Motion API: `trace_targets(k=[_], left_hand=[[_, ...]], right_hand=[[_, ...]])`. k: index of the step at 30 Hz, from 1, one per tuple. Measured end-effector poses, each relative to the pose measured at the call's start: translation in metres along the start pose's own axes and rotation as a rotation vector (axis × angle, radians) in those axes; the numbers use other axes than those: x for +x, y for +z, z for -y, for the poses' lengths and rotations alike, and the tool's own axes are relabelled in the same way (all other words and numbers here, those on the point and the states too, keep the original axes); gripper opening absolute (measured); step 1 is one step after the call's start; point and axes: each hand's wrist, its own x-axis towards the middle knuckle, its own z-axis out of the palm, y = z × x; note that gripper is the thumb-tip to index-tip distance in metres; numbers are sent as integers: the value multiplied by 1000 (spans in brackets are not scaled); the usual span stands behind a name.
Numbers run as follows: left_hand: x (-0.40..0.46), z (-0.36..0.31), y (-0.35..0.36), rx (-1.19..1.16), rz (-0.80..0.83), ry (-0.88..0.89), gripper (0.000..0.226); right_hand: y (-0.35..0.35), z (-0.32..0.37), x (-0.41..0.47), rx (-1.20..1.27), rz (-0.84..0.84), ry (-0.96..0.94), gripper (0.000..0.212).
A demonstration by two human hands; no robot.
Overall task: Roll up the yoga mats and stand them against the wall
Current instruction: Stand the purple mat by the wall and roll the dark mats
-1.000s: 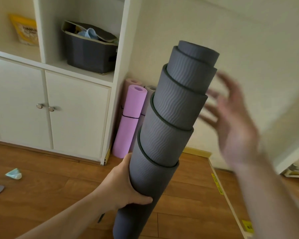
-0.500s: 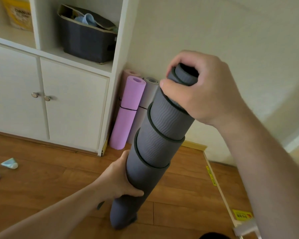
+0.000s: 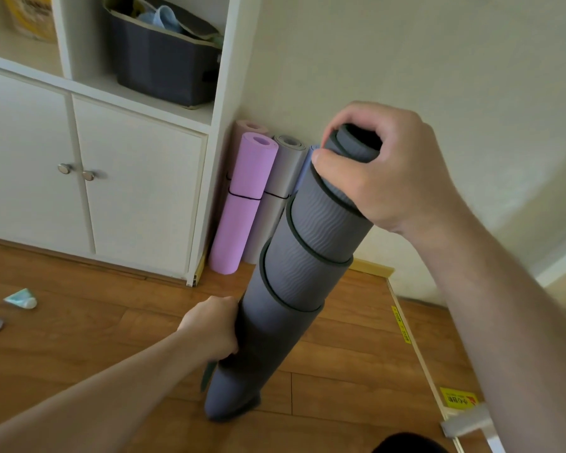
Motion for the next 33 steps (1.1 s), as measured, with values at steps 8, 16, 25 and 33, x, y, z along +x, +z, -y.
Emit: trace_targets(k=[8,16,25,33], left_hand=[[3,4,-22,-308,75,-110,13],[-7,1,-49,-754,-58,-116,17],[-13,9,-56,-845,-209,-117,18],[-9,7,-51,-738,-260,-103,19]], right_hand=[[8,-2,-2,-82,19,-23,8],[2,-1,-9,-127,73,-16,8],[61,-16,-72,-43,284,96,19],[79,-28,-83,-99,353,178,38]])
